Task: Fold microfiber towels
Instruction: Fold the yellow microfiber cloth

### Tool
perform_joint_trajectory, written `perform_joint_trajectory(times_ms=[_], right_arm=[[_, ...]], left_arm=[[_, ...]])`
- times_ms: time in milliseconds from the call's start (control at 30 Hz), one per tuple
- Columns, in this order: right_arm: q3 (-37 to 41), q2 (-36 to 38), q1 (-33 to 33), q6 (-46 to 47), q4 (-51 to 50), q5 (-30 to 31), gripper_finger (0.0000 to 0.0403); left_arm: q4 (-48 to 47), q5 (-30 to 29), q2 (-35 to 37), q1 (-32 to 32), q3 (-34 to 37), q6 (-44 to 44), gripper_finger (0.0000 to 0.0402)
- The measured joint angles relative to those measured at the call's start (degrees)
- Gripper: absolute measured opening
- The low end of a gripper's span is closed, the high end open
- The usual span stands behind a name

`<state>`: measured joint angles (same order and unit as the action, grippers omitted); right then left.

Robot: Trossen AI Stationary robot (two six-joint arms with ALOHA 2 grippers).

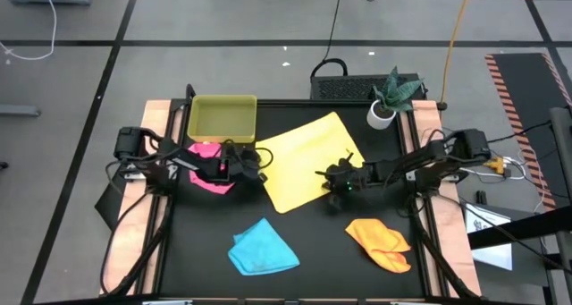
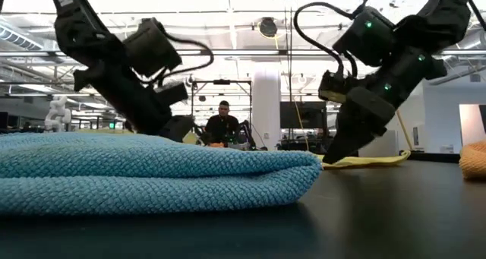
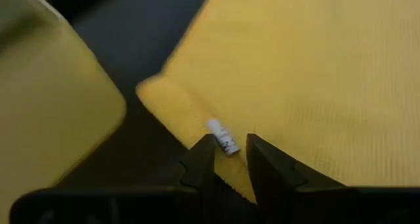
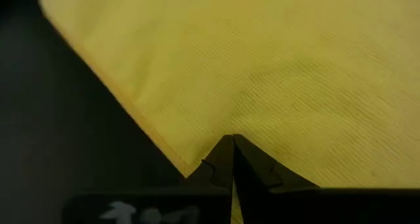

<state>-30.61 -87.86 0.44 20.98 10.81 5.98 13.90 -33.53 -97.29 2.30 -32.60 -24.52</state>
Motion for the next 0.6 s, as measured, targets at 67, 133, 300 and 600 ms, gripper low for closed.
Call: perform_joint_trajectory(times_ms=[67,133,300,600], right_arm=[[-0.10,0.69,-2.19,0.21,-3.33,0.37,0.0000],[-0.08,2.97,-4.32,0.20,-9.10,3.91,0.0000],[0.45,11.57,-8.21,-0.08,-22.64,13.91,0.0000],[0.20,20.95,-1.36,-2.76,-17.96,13.01,0.0000]], left_arm=[[-0.92,3.43,-0.23,0.26,-0.18,-1.14,0.0090],[-0.13,7.64,-0.11,-0.52,-0.20,-1.56,0.0090],[6.84,16.26,1.32,-5.15,0.05,1.10,0.0090],[14.49,11.11,6.37,-14.69,-0.25,23.99,0.0090]])
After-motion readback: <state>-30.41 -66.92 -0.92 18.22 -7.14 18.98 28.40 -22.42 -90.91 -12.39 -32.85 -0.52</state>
